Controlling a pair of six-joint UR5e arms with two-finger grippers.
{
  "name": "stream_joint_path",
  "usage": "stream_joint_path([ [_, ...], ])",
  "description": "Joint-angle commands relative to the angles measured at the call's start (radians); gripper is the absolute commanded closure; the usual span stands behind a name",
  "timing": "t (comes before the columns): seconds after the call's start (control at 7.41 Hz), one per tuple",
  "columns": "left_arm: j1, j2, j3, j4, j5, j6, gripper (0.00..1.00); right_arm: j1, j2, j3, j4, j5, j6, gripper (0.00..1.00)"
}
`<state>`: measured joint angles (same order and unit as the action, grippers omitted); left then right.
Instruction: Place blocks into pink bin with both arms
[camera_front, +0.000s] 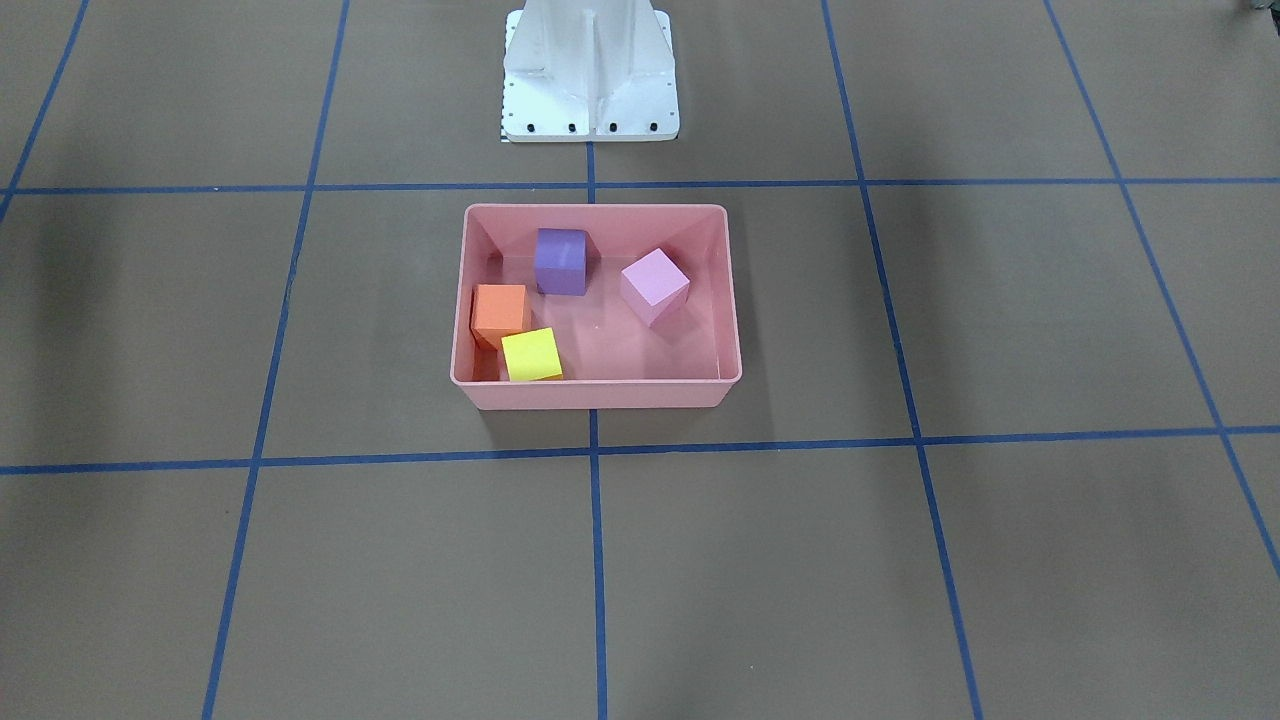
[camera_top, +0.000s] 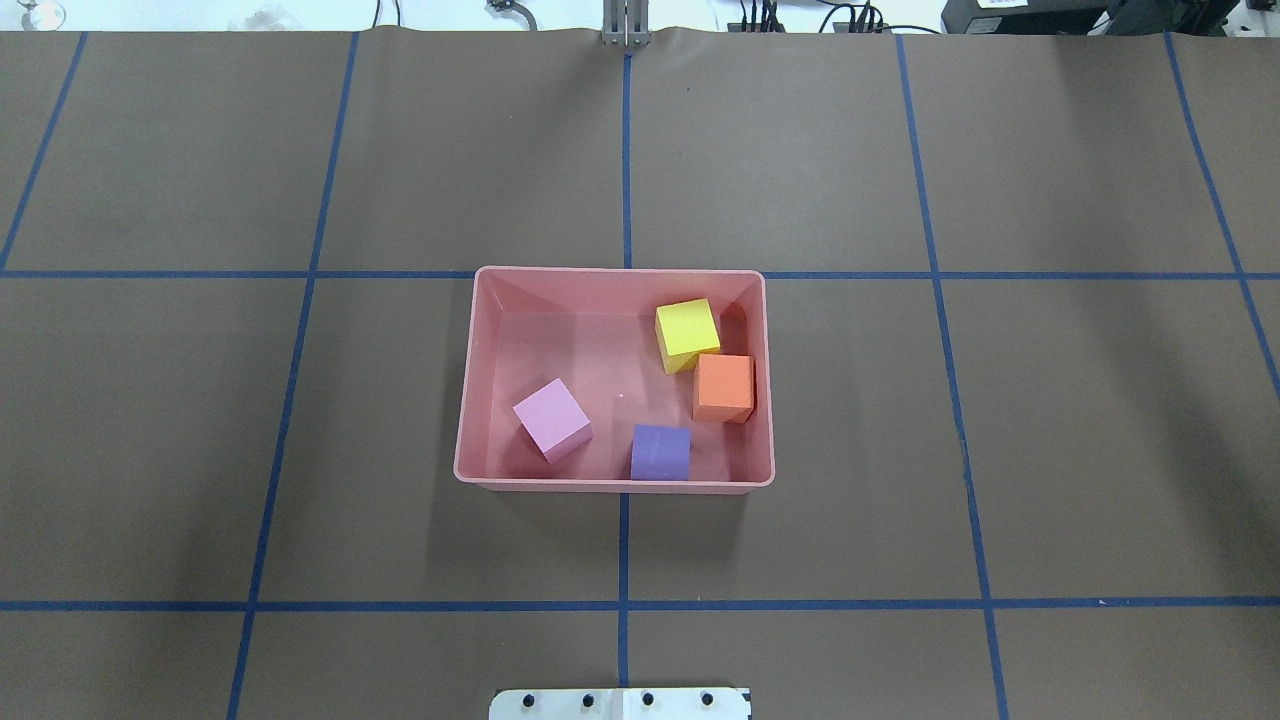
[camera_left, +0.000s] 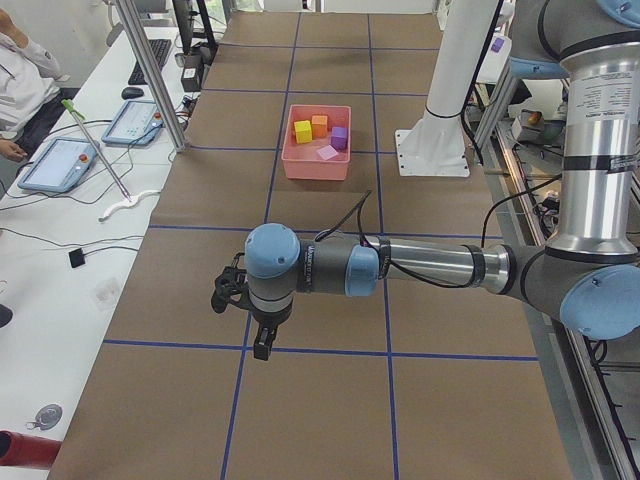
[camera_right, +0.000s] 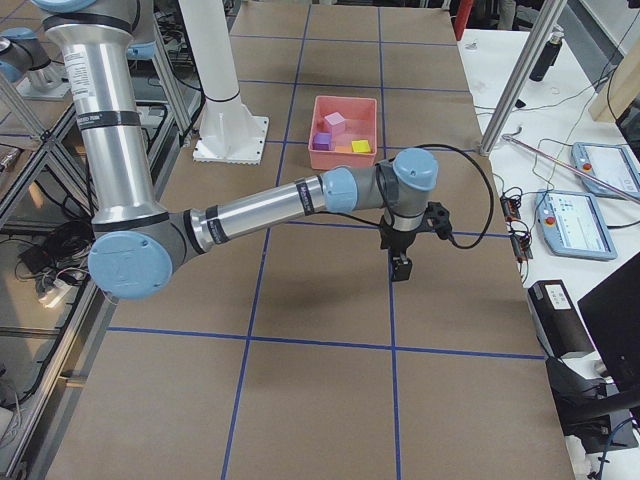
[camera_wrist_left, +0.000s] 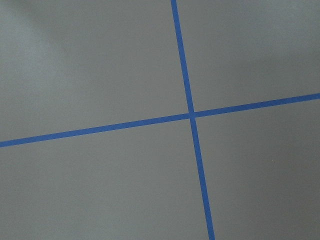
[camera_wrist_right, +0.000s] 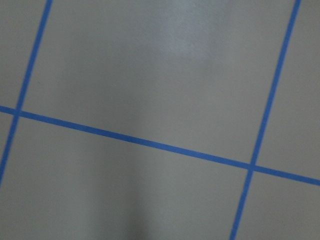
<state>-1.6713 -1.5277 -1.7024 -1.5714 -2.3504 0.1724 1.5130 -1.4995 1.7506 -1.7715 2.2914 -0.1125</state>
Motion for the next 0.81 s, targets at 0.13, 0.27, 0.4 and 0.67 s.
stream_joint_path([
  [0.13,0.001,0.023,-0.02,-0.01,-0.001,0.001,0.0,0.096,-0.152,0.006,0.05,0.0,-0.029,0.0],
  [0.27,0.001,0.024,-0.026,-0.01,-0.001,0.001,0.0,0.101,-0.201,0.006,0.137,0.0,-0.016,0.0],
  [0.4,0.001,0.024,-0.025,-0.01,-0.001,0.001,0.0,0.101,-0.22,0.007,0.167,0.002,-0.013,0.0],
  [0.67,0.001,0.026,-0.025,-0.01,-0.001,0.001,0.0,0.099,-0.22,0.009,0.168,0.002,0.022,0.0],
])
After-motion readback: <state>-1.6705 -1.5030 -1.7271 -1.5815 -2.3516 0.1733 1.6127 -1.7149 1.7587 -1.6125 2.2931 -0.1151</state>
